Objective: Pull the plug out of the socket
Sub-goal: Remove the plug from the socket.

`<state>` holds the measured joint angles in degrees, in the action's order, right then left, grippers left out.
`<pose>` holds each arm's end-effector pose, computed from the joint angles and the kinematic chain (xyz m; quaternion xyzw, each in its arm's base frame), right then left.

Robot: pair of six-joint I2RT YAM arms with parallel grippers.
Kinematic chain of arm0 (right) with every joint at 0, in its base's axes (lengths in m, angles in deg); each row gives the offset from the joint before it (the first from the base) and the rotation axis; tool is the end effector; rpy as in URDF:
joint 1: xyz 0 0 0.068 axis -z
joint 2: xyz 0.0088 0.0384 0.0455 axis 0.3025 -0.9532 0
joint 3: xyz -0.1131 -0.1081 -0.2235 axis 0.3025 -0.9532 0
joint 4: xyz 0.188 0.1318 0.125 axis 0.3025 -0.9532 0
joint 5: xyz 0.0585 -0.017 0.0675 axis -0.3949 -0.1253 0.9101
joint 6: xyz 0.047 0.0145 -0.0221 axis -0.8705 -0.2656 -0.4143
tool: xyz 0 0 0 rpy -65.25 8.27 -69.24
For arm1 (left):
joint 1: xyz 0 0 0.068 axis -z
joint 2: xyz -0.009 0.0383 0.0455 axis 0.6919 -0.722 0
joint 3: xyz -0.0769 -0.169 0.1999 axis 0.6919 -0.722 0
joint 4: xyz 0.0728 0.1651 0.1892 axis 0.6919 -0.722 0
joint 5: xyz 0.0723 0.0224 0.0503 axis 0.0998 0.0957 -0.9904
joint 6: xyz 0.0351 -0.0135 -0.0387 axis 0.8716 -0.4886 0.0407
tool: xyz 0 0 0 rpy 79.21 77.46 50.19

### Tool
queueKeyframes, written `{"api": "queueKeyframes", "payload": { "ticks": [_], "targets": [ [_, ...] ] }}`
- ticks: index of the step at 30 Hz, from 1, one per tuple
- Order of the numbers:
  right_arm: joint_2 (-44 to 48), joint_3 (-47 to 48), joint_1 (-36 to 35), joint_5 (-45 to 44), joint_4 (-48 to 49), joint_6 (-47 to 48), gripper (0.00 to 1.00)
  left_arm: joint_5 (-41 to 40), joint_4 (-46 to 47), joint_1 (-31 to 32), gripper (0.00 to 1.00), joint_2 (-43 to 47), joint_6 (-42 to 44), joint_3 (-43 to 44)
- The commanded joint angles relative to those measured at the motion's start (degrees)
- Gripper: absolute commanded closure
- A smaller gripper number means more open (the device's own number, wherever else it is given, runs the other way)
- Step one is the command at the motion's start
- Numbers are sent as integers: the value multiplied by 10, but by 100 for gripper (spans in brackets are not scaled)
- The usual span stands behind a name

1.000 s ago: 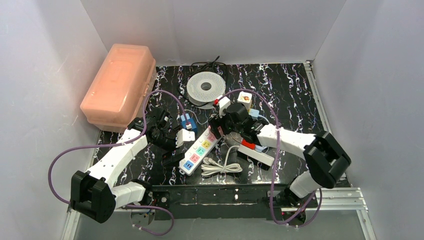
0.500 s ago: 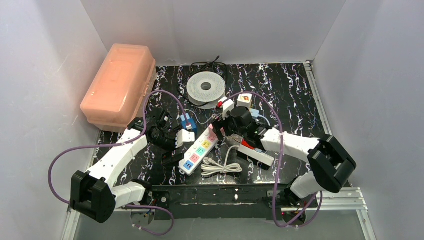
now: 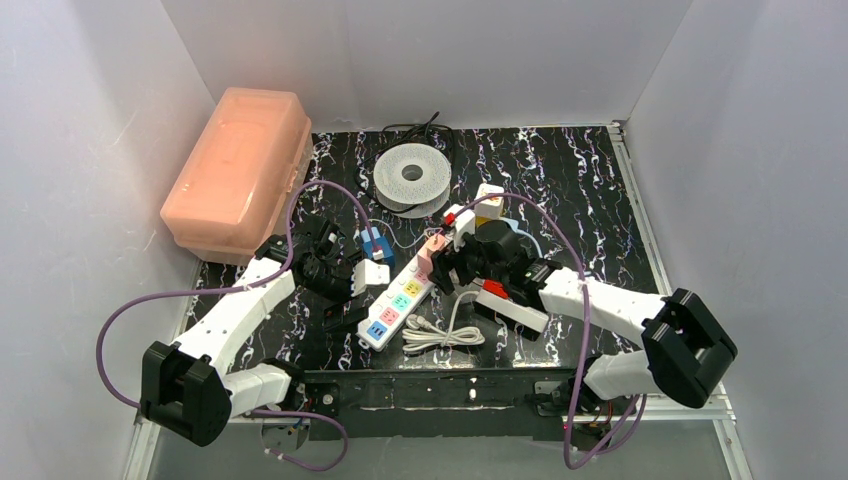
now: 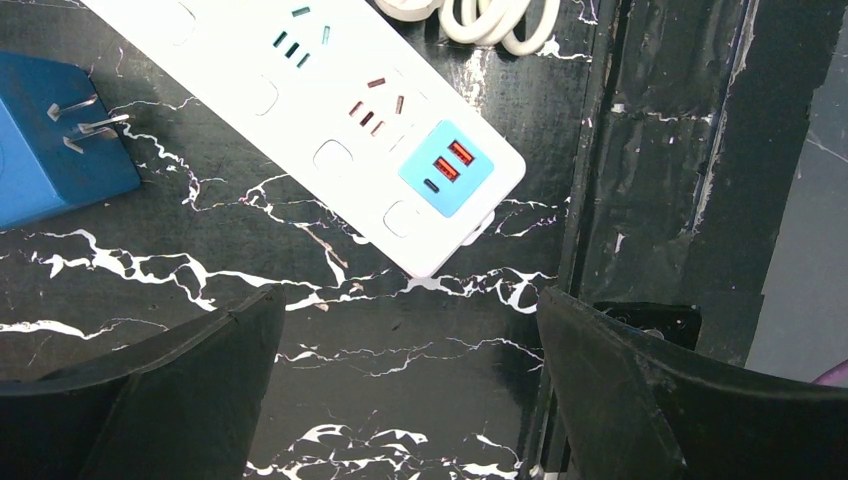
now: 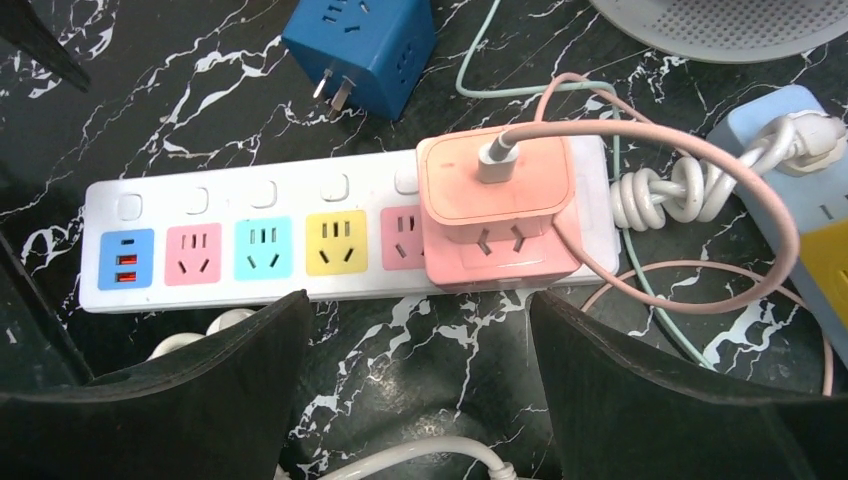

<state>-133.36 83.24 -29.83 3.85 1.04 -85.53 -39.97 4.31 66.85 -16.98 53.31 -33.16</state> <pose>0.1947 0.2149 0.2355 -0.3232 0.7768 0.2574 0.4753 0.2202 -0.1147 0.2844 0.6547 0.5736 -0.1163 0.4783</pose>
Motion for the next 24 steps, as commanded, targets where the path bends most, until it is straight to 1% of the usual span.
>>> {"api": "queueKeyframes", "payload": {
  "ticks": [1,7,13,16,20,24],
  "targets": [
    [-16,-7,-3,2,6,-14,12,10,-62,1,2,9,11,-11],
    [-80,28,4,-64,18,-10,9,13,-64,1,2,7,20,-15],
    [-124,56,4,-107,48,-5,8,10,-64,0,2,8,24,-14],
    [-127,53,4,-109,75,8,8,11,-64,0,2,11,29,-18],
    [-136,57,4,-84,109,9,9,13,-64,0,2,12,32,-22],
    [-161,56,4,-63,138,3,12,15,-63,0,2,12,31,-25]
  ]
}}
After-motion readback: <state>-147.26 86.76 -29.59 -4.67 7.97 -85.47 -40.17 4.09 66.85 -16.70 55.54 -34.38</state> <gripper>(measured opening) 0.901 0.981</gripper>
